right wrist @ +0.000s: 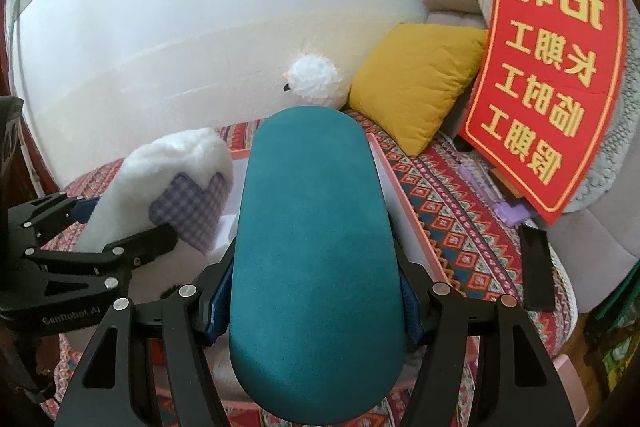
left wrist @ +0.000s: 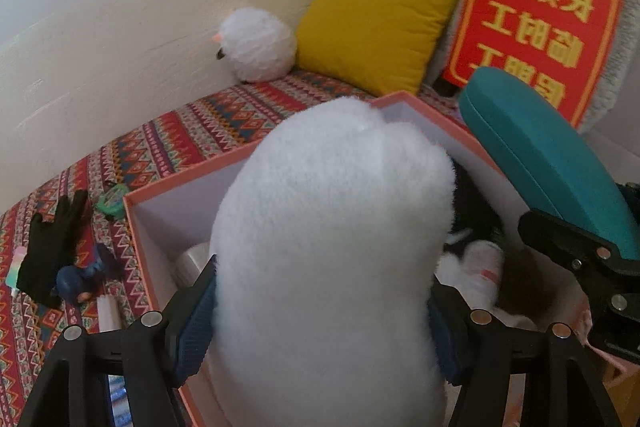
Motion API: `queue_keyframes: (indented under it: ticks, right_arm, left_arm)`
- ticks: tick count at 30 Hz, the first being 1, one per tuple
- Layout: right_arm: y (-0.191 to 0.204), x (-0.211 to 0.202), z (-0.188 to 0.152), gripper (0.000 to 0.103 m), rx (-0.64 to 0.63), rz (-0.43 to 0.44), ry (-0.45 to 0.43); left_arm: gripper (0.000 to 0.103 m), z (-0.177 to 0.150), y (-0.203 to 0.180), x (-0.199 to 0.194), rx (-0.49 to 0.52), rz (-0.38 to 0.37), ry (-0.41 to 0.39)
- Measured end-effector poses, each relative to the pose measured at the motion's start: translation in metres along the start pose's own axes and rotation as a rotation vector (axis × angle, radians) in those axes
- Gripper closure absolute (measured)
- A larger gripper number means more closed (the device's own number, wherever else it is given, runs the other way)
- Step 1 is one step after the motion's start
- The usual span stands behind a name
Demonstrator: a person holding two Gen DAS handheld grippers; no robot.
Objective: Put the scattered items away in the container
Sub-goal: 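Carry white plush and teal case into the pink container and release both, then move both tools back toward the items on the bed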
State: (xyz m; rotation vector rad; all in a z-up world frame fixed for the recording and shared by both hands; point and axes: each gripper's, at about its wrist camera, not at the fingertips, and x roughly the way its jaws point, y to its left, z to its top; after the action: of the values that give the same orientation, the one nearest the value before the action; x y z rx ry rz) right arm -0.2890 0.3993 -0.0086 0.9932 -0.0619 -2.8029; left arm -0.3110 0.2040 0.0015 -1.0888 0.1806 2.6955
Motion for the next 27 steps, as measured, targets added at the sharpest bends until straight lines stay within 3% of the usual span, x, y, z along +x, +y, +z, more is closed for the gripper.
queue_keyframes:
  ticks: [5, 9, 12, 15, 20, 27]
  right_arm:
    - [0.003, 0.029, 0.014, 0.034, -0.001, 0.009, -0.009]
    - [0.007, 0.036, 0.019, 0.033, -0.015, 0.007, -0.010]
    - [0.006, 0.027, 0.019, 0.021, -0.006, 0.000, -0.031]
    - [0.005, 0.019, 0.020, 0.012, 0.003, -0.007, -0.052]
    - [0.004, 0.004, 0.021, 0.011, 0.015, -0.018, -0.086]
    - [0.026, -0.053, 0.019, 0.008, -0.020, -0.013, -0.142]
  left_arm:
    - [0.027, 0.014, 0.011, 0.017, -0.022, 0.023, -0.008]
    - [0.011, 0.017, 0.016, 0.016, -0.035, 0.051, -0.038]
    - [0.001, 0.017, 0.014, 0.005, -0.014, 0.087, -0.088]
    - [0.001, 0.019, 0.015, -0.008, -0.010, 0.089, -0.115]
    - [0.001, 0.020, 0.014, -0.034, -0.013, 0.077, -0.137]
    - [0.001, 0.007, 0.018, -0.083, -0.029, 0.077, -0.178]
